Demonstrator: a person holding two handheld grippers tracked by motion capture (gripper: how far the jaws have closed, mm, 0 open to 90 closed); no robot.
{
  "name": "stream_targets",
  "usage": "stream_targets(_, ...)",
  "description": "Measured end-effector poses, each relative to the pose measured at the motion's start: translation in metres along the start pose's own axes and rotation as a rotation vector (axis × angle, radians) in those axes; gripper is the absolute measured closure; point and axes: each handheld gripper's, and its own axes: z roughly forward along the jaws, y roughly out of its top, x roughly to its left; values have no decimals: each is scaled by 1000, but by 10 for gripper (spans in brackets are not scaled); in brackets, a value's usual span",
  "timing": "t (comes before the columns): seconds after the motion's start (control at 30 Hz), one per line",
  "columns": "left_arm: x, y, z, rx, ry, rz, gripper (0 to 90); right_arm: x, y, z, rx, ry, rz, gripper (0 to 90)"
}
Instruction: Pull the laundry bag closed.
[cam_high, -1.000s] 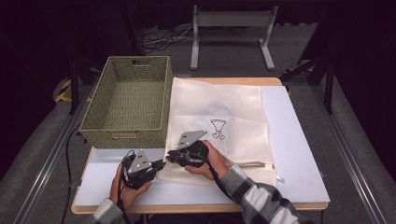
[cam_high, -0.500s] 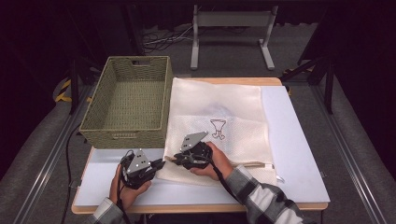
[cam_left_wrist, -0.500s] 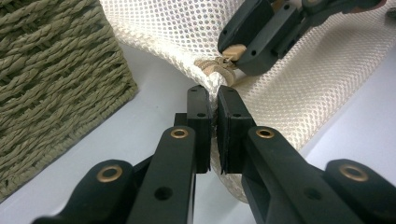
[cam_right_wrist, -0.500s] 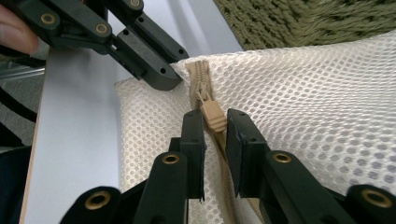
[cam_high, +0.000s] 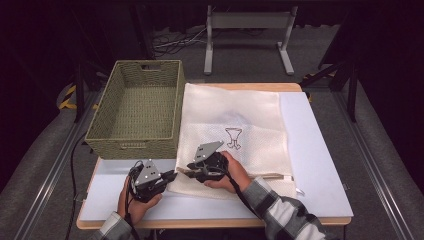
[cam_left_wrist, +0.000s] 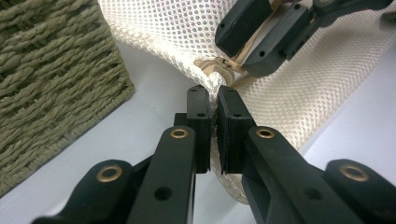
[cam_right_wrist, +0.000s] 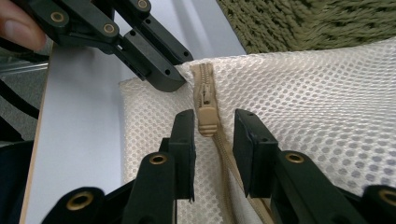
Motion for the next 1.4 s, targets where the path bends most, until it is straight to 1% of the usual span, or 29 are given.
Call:
stream_targets(0.1,0,0,-1,-5,-3,-2,852,-1,1,-4,-9,-15,4,680)
stream_targets(0.27,0,1,-1,-13,-5,-6,853,0,2,-5,-8,-16,-8,690)
stream_targets(0.37,-1,1,-1,-14,-9,-8,853,0,3,-4,-14,-12,-11,707)
stream_targets(0.43,-1,1,-1,-11,-12,-4,853,0,3,-3,-14,-18,-16,734)
stream_targets(0.7,-1,1,-2,-11,-8,-3,853,3,5,2,0,-1,-37,782)
stream_targets(0.9,-1,0,-2,-9,-9,-3,853,3,4,4,2,9,-30,762)
stream_targets(1.0,-1,1,-2,-10,-11,0,853,4,4,5,-3,24,-35,757)
stream_targets(1.07,-2,1,-2,-7,-12,1,853,5,4,7,5,23,-40,758)
stream_targets(1.13,-2,0,-2,-4,-12,5,853,5,4,9,7,28,-33,755)
stream_targets(1.17,-2,0,-1,-4,-14,0,853,3,3,10,6,28,-29,763)
stream_targets(1.23,-2,0,-1,-5,-16,2,852,1,2,11,-2,41,-12,809)
stream_targets(1.27,-2,0,-1,-3,-18,-2,853,0,2,10,-1,45,-13,813)
stream_targets(1.3,-2,0,-1,-4,-18,2,852,1,3,10,2,46,-25,814)
stream_targets(1.4,-2,0,-2,-3,-13,6,852,3,4,9,8,37,-39,817)
